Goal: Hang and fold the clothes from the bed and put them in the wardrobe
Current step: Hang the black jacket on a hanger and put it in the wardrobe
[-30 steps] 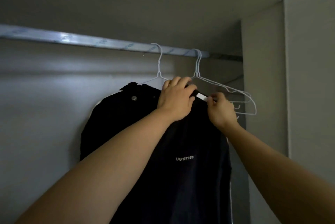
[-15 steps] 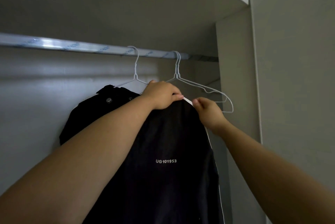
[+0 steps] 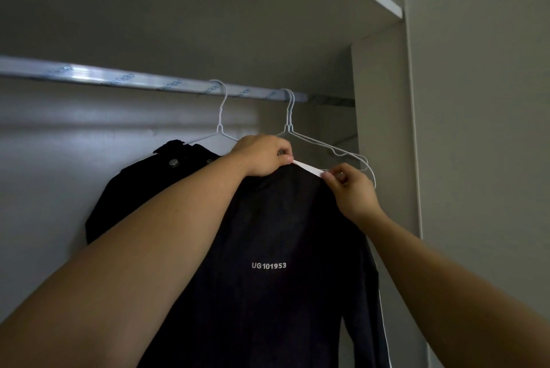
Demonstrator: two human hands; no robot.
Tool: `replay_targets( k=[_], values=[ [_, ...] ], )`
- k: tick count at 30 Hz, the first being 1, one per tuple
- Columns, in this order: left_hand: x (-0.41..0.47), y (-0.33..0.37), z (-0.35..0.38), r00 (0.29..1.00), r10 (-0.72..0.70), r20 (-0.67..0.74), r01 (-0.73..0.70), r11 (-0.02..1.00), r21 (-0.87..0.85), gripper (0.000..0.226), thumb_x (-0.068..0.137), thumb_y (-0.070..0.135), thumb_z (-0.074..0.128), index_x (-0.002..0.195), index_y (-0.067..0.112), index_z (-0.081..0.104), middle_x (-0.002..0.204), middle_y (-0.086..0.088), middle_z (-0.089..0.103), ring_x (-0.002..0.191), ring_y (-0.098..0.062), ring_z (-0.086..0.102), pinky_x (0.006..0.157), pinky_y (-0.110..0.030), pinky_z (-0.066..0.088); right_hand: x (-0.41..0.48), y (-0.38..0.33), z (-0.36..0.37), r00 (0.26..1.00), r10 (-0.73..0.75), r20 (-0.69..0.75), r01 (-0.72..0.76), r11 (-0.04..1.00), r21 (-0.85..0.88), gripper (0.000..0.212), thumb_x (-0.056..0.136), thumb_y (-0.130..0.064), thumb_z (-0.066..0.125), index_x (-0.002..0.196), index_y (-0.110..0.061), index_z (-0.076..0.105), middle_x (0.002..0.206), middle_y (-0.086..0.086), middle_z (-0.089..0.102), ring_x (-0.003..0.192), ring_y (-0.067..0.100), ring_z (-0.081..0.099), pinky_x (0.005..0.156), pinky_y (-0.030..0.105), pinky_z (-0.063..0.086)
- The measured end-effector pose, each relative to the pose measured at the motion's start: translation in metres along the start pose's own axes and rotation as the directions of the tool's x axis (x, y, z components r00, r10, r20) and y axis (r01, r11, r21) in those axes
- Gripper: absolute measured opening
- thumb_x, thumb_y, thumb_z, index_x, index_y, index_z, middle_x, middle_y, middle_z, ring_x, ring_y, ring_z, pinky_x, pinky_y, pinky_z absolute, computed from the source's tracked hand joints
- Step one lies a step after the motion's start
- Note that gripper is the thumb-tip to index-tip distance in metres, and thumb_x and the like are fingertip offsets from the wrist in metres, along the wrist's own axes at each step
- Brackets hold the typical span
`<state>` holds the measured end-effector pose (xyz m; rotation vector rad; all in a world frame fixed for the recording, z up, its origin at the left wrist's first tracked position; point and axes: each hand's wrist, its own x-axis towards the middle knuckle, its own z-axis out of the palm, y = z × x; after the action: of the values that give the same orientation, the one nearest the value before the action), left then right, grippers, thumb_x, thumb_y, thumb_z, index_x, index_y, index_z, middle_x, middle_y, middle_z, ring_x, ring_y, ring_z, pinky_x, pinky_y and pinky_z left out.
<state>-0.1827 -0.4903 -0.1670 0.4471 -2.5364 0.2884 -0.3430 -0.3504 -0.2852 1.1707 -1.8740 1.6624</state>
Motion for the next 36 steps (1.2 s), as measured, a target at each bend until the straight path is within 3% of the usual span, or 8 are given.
replay_targets(
  k=[3,7,11,15,21,27,33,36],
  values=[
    [0.0,0.002,-0.004,1.0,-0.009,0.006,0.009,1.0,-0.002,0.017,0.098,0.049,0.052,0.099,0.039,0.066,0.097,0.014,0.062,0.095,-0.016,0.057,0.08,-0.032,0.043,0.001,-0.002,0.0,0.995,0.01,0.098,-0.008,1.0,-0.017,0.019,0.1,-0.039,0.059,0.086,-0.028,0.067,0.065,-0.017,0.062,0.063,-0.005,0.058,0.057,0.007,0.036],
    [-0.003,0.004,-0.006,1.0,-0.017,0.02,0.018,1.0,-0.025,0.016,0.097,0.041,0.055,0.094,0.032,0.069,0.097,0.01,0.067,0.098,-0.018,0.062,0.089,-0.038,0.051,-0.006,0.0,-0.002,0.966,0.047,0.255,-0.033,0.998,-0.059,0.03,0.102,-0.039,0.054,0.088,-0.018,0.07,0.068,-0.009,0.063,0.065,0.005,0.057,0.064,0.023,0.041],
    [-0.006,0.001,-0.005,1.0,0.001,0.018,0.001,0.998,-0.068,0.013,0.096,0.034,0.06,0.089,0.03,0.07,0.094,0.01,0.068,0.097,-0.017,0.063,0.093,-0.04,0.052,-0.014,-0.006,0.001,0.989,-0.041,0.143,0.06,0.989,-0.132,0.036,0.105,-0.036,0.046,0.082,-0.012,0.06,0.072,-0.004,0.059,0.069,0.014,0.055,0.063,0.032,0.035],
    [-0.007,-0.003,-0.007,0.999,0.037,-0.004,-0.037,0.988,-0.147,0.011,0.095,0.029,0.065,0.093,0.025,0.075,0.087,0.014,0.066,0.092,-0.011,0.063,0.089,-0.032,0.051,-0.023,-0.009,0.009,0.994,0.001,0.112,0.006,0.998,-0.061,0.041,0.107,-0.039,0.038,0.076,-0.015,0.047,0.073,-0.001,0.057,0.07,0.019,0.054,0.058,0.031,0.036],
    [-0.008,-0.004,-0.01,0.999,0.038,-0.009,-0.039,0.973,-0.229,0.012,0.094,0.027,0.067,0.084,0.032,0.072,0.079,0.022,0.064,0.078,0.005,0.058,0.073,-0.018,0.041,-0.039,-0.011,0.005,0.987,-0.147,-0.066,0.119,0.941,-0.317,0.033,0.106,-0.044,0.027,0.08,-0.026,0.038,0.077,-0.011,0.044,0.068,0.019,0.047,0.063,0.036,0.034],
    [-0.012,-0.004,-0.009,0.999,0.037,-0.008,-0.038,0.971,-0.236,0.009,0.093,0.027,0.068,0.09,0.027,0.077,0.079,0.021,0.064,0.079,0.005,0.059,0.074,-0.018,0.041,-0.041,-0.013,-0.007,0.945,-0.262,0.194,0.326,0.771,-0.547,0.048,0.1,-0.065,0.023,0.097,-0.025,0.049,0.088,0.0,0.068,0.082,0.034,0.064,0.062,0.036,0.036],
    [-0.016,-0.003,-0.01,1.0,0.022,-0.015,-0.025,0.969,-0.247,0.01,0.093,0.027,0.067,0.091,0.026,0.077,0.084,0.018,0.066,0.084,0.001,0.061,0.077,-0.019,0.043,-0.05,-0.029,-0.009,0.911,-0.367,0.188,0.404,0.703,-0.585,0.036,0.103,-0.053,0.032,0.097,-0.024,0.051,0.072,0.001,0.066,0.067,0.034,0.065,0.053,0.033,0.036],
    [-0.018,-0.003,-0.012,1.0,0.008,-0.019,-0.013,0.96,-0.281,0.011,0.092,0.026,0.068,0.085,0.032,0.075,0.084,0.02,0.066,0.083,0.004,0.061,0.073,-0.015,0.042,-0.051,-0.036,-0.006,0.956,-0.259,0.14,0.293,0.793,-0.534,0.038,0.102,-0.052,0.034,0.09,-0.021,0.053,0.082,0.005,0.068,0.077,0.038,0.064,0.058,0.035,0.038]
  ],
)
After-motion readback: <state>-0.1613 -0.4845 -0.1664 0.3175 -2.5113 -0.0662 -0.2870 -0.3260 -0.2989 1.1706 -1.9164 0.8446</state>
